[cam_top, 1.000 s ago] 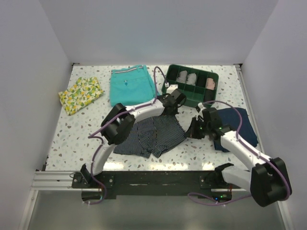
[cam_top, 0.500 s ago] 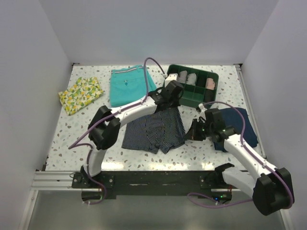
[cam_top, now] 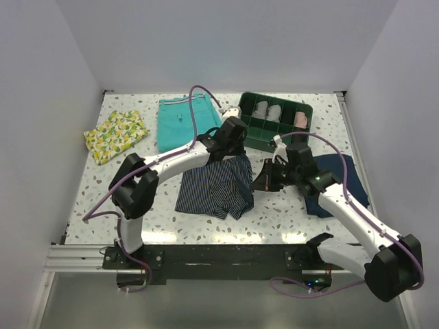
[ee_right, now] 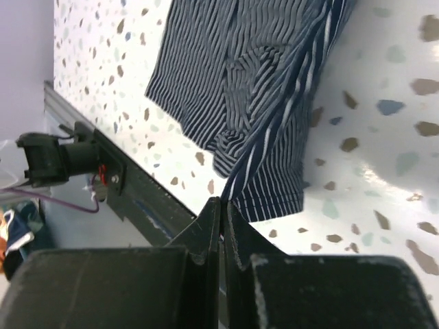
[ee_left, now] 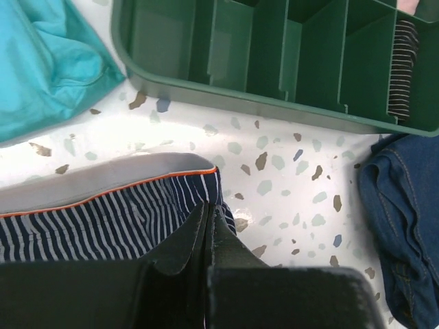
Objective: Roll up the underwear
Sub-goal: Fold the underwear at the center of the board.
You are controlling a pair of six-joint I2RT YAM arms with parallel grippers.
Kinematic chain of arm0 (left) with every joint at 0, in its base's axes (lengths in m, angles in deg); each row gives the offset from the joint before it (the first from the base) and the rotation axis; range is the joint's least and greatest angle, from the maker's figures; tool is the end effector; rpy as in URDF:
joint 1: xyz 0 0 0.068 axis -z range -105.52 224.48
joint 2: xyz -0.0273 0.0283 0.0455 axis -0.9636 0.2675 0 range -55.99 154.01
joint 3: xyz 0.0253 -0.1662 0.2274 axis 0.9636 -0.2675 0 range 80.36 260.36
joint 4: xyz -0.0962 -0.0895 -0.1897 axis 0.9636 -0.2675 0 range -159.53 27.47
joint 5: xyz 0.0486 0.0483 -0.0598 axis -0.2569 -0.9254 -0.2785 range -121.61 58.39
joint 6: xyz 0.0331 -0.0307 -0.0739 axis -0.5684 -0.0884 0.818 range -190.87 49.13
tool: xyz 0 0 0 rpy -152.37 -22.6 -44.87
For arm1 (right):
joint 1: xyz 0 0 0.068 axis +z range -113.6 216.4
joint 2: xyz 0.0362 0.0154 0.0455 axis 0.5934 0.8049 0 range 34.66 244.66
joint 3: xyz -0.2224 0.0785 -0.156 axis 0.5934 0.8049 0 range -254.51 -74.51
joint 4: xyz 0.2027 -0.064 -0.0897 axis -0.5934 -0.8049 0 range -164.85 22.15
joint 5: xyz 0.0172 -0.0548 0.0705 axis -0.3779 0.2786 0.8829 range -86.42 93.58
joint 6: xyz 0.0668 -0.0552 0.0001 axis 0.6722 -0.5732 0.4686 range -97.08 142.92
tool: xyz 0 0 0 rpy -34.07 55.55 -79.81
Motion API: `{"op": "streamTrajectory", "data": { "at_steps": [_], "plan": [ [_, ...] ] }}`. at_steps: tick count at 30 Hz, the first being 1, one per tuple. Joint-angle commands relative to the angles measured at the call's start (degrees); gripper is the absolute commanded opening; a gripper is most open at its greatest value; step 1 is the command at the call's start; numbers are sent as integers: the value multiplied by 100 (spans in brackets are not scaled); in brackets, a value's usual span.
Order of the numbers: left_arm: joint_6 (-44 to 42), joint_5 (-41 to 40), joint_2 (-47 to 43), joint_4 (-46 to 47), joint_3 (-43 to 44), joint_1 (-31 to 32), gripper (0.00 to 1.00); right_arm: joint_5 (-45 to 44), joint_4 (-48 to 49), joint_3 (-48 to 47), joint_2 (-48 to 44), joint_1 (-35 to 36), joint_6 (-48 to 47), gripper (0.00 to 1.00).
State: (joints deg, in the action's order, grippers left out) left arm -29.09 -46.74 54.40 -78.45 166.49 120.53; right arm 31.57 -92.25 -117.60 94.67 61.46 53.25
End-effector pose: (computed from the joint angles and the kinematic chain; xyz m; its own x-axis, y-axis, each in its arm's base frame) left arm 0.3242 -0.3076 0.2428 -0.7048 -0.1957 -0.6819 0.1166 0.9162 -0.3835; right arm 0.1745 0.1212 0.2532 -0.8663 0.0871 -0.4919 -0.2965 0.7028 0.6467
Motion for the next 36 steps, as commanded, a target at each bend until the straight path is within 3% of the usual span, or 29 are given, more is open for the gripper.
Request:
{"op": "streamTrajectory", "data": {
  "at_steps": [1, 17, 36],
  "plan": [
    [-161, 204, -588, 599, -377, -218, 0, -170, 199, -498, 292, 604, 324, 2],
    [-416, 819, -1722, 1337, -1941, -1062, 0, -900, 410, -1552, 1645, 1976, 940, 1],
    [-522, 1285, -2311, 1794, -2943, -1818, 0, -1023, 375, -2730, 3007, 2794, 1124, 1]
  ]
}}
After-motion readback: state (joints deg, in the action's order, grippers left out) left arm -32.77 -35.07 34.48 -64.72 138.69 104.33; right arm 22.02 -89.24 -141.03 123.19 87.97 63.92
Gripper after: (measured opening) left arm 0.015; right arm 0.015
